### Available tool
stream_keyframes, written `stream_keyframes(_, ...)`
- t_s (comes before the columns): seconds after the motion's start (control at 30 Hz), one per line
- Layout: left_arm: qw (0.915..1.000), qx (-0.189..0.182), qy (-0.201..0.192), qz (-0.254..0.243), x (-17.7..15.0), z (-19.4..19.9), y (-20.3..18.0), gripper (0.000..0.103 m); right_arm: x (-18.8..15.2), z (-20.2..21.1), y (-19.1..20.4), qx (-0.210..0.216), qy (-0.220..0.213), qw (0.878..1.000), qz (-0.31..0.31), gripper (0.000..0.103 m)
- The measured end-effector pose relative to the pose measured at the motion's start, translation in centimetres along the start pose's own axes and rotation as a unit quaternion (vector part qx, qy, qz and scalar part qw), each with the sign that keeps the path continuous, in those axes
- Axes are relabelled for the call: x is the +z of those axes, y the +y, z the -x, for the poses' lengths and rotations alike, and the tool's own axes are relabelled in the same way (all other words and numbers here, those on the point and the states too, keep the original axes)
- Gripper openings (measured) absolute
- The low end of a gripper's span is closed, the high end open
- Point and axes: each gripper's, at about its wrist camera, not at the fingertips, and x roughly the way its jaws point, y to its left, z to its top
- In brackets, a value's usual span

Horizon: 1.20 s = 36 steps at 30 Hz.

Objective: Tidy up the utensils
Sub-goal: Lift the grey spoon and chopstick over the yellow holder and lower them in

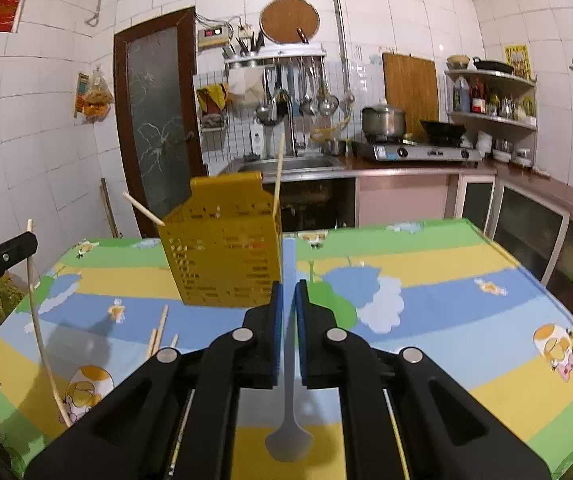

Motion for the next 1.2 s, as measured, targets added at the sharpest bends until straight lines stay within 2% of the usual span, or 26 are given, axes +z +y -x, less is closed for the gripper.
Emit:
stream_keyframes(0.17, 0.9997, -0.008, -0.025, 0.005, 2.4, -0.4, -0.2, 0.005, 2.0, 0.3, 0.5, 0.003, -0.026, 1.0, 0.006, 0.007)
stream_keyframes(0.3, 0.9973, -0.009, -0.073, 0.0, 5.9, -0.5, -1.1, 0.005, 4.0, 0.2, 0.3, 0.003, -0.048, 0.999, 0.002, 0.007)
stream_keyframes(0.47, 0.9916, -0.011, -0.129, 0.007, 11.0, -2.0, -1.9, 0.005, 9.4, -1.0, 0.6, 0.003, -0.089, 0.996, 0.004, 0.007)
stream_keyframes(0.7, 0.9841, -0.009, -0.173, 0.04, 16.3, -7.2, -2.8, 0.005, 16.2, -4.8, 0.8, 0.021, -0.13, 0.991, -0.019, 0.007)
stream_keyframes(0.8, 0.9833, -0.003, -0.178, 0.04, 17.2, -10.3, -3.6, 0.005, 17.3, -7.2, 1.6, 0.031, -0.134, 0.99, -0.018, 0.007)
stream_keyframes(0.9, 0.9841, 0.008, -0.172, 0.043, 16.6, -14.0, -4.2, 0.005, 17.2, -9.6, 2.4, 0.038, -0.129, 0.991, -0.013, 0.007)
stream_keyframes(1.03, 0.9891, 0.017, -0.136, 0.053, 14.8, -18.2, -3.7, 0.005, 15.4, -13.5, 3.0, 0.046, -0.105, 0.993, -0.002, 0.007)
stream_keyframes(1.2, 0.9924, 0.031, -0.108, 0.05, 12.8, -20.8, -3.2, 0.005, 12.7, -16.9, 2.9, 0.05, -0.072, 0.996, 0.0, 0.007)
